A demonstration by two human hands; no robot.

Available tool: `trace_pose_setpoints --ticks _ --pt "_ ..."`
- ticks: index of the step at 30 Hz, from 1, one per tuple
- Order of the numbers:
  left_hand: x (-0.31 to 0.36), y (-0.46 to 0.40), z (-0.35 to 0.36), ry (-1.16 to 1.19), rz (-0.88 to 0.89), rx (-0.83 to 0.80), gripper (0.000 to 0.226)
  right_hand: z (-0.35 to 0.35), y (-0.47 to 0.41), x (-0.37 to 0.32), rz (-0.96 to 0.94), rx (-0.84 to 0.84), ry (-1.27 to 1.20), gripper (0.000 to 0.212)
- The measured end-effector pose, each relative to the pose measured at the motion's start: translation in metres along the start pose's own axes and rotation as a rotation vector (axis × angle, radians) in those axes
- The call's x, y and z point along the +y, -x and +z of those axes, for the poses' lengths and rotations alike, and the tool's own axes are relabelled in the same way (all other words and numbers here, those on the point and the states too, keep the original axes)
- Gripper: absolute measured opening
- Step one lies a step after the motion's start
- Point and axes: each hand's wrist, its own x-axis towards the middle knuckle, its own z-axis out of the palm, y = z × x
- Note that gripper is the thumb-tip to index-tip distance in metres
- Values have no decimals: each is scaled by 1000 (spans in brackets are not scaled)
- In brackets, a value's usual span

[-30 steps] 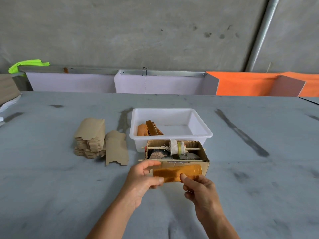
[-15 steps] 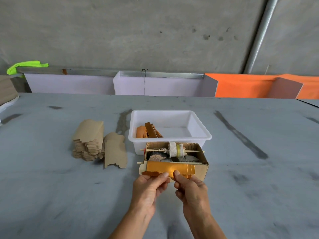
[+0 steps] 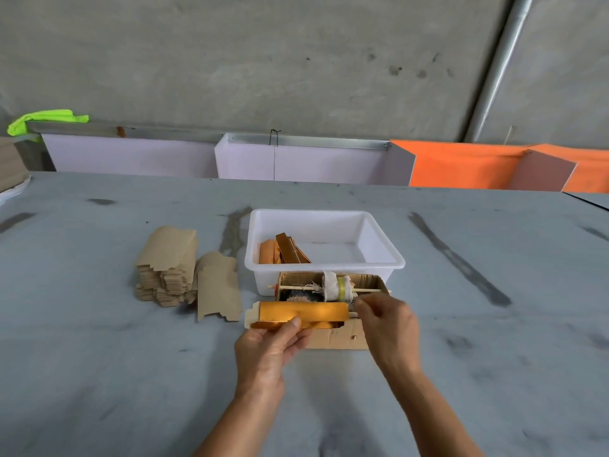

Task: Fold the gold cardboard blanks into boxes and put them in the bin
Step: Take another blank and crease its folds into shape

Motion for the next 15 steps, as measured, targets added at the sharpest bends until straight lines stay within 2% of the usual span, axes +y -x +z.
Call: trace_pose_setpoints --ticks 3,6,13,15 --pt "2 -2 -1 7 29 22 9 3 -22 -1 -57 -57 270 14" --pt "3 -3 -3 23 45 56 9 12 -34 1 -47 -155 460 17" --pt "6 -8 -12 29 41 91 9 24 -49 -4 52 -294 491 4" --pt "6 -8 -12 35 33 87 11 25 -52 -5 76 -310 489 8"
